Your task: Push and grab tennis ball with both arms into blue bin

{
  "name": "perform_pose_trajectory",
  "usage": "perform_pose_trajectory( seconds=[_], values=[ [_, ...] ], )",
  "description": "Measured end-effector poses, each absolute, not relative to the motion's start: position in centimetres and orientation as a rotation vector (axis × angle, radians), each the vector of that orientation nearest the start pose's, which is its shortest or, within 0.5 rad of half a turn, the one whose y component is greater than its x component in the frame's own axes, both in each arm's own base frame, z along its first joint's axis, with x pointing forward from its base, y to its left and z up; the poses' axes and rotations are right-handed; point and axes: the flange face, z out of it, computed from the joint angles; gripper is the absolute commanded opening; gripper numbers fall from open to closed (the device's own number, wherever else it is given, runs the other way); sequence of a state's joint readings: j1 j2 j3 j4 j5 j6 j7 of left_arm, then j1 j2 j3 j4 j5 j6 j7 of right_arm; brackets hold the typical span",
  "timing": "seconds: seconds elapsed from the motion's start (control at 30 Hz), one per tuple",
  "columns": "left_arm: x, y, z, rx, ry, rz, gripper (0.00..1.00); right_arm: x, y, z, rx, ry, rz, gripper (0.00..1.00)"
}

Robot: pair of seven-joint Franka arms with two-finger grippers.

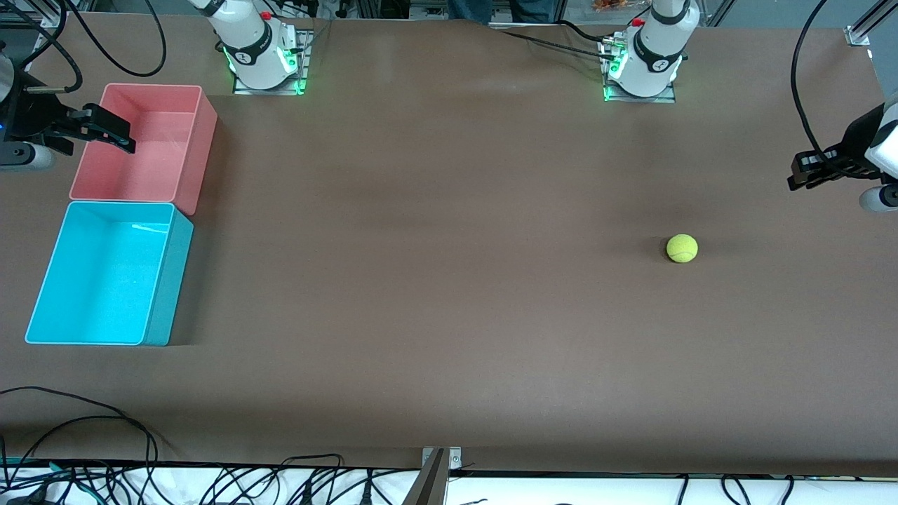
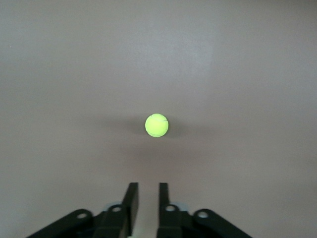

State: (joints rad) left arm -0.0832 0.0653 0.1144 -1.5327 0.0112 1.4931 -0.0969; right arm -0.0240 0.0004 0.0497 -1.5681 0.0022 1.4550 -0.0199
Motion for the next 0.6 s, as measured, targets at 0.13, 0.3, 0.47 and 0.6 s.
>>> perform_pose_trajectory(
  seconds=[0.13, 0.3, 0.47, 0.6],
  values=[
    [56.5, 1.8, 60.0, -3.104, -0.246, 0.161, 0.0, 54.2, 1.4, 61.6, -3.134, -0.072, 0.178, 1.0],
    [56.5, 1.8, 59.9, -3.076, -0.441, 0.161, 0.0, 54.2, 1.4, 61.6, -3.134, -0.072, 0.178, 1.0],
    [56.8, 2.0, 59.3, -3.014, -0.703, 0.172, 0.0, 54.2, 1.4, 61.6, -3.134, -0.072, 0.179, 1.0],
    [57.2, 2.8, 58.4, -2.935, -0.936, 0.189, 0.0, 54.2, 1.4, 61.6, -3.134, -0.072, 0.179, 1.0]
  ],
)
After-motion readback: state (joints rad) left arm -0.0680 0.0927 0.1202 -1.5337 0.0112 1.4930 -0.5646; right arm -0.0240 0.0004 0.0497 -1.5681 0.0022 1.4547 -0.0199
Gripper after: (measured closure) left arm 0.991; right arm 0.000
